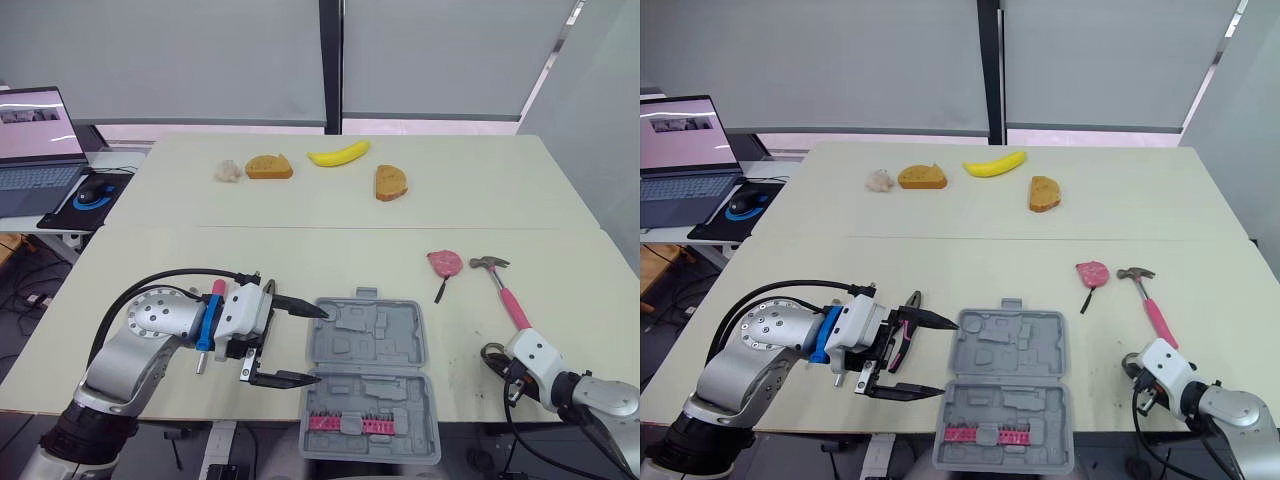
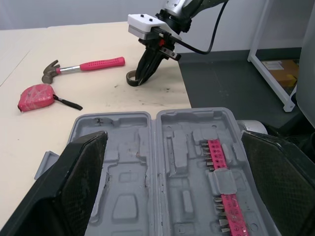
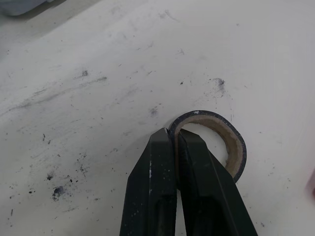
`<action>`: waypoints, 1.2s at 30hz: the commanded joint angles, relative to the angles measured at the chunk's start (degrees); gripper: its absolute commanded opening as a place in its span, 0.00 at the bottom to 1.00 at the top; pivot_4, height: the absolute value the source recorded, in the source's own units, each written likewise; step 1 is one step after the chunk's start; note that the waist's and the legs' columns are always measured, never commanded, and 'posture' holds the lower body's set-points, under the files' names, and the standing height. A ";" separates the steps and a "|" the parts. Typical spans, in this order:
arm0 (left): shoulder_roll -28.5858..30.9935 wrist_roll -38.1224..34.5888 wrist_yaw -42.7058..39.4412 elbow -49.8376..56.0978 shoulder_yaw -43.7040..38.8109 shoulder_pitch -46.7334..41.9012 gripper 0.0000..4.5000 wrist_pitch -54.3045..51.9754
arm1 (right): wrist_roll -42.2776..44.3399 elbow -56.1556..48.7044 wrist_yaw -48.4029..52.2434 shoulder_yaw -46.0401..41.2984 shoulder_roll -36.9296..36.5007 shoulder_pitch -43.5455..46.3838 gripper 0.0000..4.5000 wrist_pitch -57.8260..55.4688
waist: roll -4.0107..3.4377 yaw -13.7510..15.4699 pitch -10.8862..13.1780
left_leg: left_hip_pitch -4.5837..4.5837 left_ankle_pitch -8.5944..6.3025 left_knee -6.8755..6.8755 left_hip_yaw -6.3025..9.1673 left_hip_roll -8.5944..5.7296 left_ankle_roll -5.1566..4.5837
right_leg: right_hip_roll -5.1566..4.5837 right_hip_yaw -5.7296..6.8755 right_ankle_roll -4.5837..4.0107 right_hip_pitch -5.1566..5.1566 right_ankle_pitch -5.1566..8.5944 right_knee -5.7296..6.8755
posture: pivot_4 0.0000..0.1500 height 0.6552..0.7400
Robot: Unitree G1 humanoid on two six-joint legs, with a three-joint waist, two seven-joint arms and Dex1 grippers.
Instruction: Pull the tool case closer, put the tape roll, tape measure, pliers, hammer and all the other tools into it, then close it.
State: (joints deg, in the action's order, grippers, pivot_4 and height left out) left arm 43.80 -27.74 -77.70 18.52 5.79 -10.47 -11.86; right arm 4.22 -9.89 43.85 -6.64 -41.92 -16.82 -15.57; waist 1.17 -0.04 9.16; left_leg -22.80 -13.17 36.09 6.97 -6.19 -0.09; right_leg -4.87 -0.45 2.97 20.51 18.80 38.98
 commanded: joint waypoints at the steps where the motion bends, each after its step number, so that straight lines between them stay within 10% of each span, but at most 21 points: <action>1: 1.81 0.67 0.91 -1.19 -2.81 -0.58 1.00 0.67 | 2.50 -4.89 2.06 -3.16 -2.46 -0.77 0.00 -1.89 | -0.05 0.00 0.03 | 0.00 0.00 0.00 0.00 0.00 0.00 | 0.00 0.00 0.00 0.00 0.00 0.00 | 1.00 1.00; 13: 7.96 2.98 3.55 -9.41 -12.94 5.95 1.00 3.23 | 17.14 -29.09 3.03 9.29 -3.79 19.00 0.00 -31.66 | -0.01 -0.17 0.11 | -0.04 0.00 -0.01 0.07 0.08 0.00 | 0.05 0.05 0.00 0.17 0.00 -0.04 | 1.00 1.00; 20: 8.18 3.14 4.37 -8.26 -14.16 8.31 1.00 3.37 | 12.97 -17.53 -1.22 27.58 9.50 38.55 0.00 -37.26 | 0.03 -0.22 0.13 | -0.24 0.00 -0.03 0.08 -0.01 0.01 | -0.03 0.01 -0.02 0.64 -0.01 -0.03 | 1.00 1.00; 36: 7.67 5.07 5.21 -8.71 -13.58 10.13 1.00 6.29 | 4.16 15.27 1.70 40.52 25.83 56.65 0.00 -28.47 | 0.01 -1.63 0.14 | -0.19 0.03 -0.03 0.10 -0.04 0.06 | 0.04 -0.05 -0.10 0.75 -0.10 0.12 | 1.00 1.00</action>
State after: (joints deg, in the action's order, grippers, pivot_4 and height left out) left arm 51.37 -22.71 -72.92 8.67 -7.04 -0.38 -6.53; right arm 8.98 5.10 44.58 34.14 -16.51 38.45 -45.59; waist 1.18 -1.67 9.30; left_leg -22.99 -13.14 36.05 7.07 -6.22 -0.03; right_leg -4.82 -0.50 2.87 21.28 18.70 39.11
